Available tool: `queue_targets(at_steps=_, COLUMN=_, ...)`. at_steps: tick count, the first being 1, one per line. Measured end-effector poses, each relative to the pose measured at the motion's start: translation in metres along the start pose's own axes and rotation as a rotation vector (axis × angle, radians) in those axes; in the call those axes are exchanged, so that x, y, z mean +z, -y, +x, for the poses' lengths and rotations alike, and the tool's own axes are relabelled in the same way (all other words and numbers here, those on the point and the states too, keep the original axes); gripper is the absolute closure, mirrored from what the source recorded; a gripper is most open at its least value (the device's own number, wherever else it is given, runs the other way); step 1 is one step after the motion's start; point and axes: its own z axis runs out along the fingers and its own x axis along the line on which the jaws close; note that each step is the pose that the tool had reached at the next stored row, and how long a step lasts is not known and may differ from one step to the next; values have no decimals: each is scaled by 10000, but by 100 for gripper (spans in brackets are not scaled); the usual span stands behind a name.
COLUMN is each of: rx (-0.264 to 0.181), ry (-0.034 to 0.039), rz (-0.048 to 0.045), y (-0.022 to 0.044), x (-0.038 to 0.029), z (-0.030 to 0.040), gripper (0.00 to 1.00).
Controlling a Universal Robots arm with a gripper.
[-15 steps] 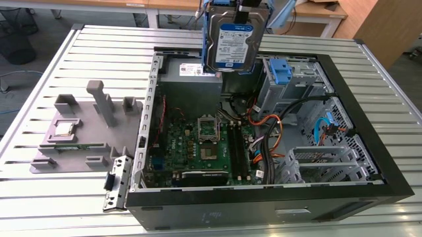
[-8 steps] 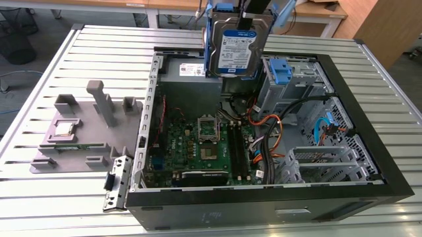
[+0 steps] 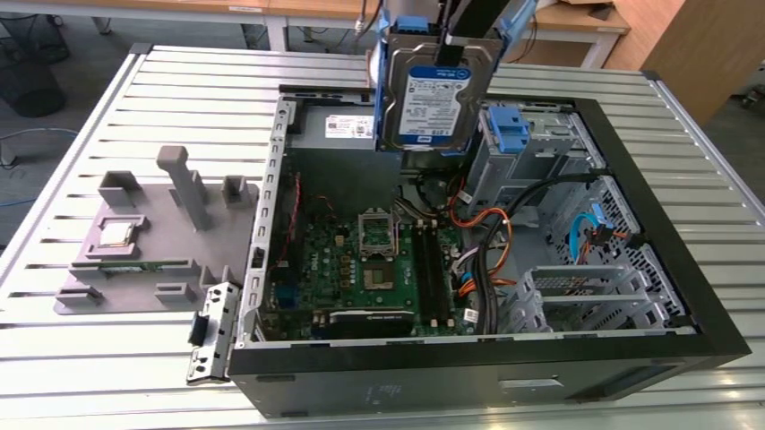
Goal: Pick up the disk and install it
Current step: 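Pick up the disk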
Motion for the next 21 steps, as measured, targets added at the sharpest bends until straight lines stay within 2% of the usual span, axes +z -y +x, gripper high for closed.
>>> queue_targets(at_steps=16, rx=21, ry=14, rz=-11, y=48, x=-3, z=353, gripper=65)
queue_targets(at_steps=21, rx=35, ry=16, rz=-25, y=64, x=-6, z=430, gripper=65)
